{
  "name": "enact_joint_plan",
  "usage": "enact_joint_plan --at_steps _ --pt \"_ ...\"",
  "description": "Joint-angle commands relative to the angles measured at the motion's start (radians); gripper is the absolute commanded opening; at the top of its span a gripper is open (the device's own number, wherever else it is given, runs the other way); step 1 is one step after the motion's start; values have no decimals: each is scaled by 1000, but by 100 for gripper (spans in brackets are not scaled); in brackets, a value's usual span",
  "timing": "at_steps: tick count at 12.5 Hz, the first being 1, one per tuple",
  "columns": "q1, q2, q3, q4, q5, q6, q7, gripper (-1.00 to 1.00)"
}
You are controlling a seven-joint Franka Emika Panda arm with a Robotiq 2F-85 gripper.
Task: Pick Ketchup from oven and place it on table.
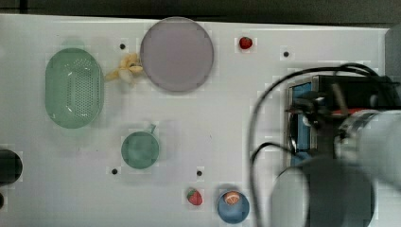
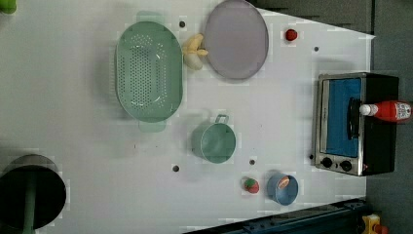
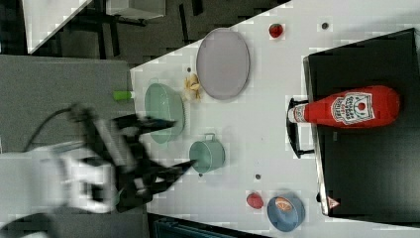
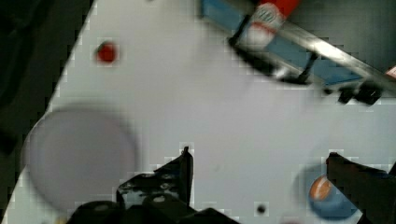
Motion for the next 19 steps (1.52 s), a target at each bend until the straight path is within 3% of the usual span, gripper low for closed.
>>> enact_joint_plan --at_steps 1,7,13,19 --pt "-33 65 -96 -15 -8 113 38 100" --pt "-37 297 -218 57 6 277 38 100" --pt "-79 497 -264 102 241 371 38 100" --pt "-99 592 -263 98 259 442 38 100"
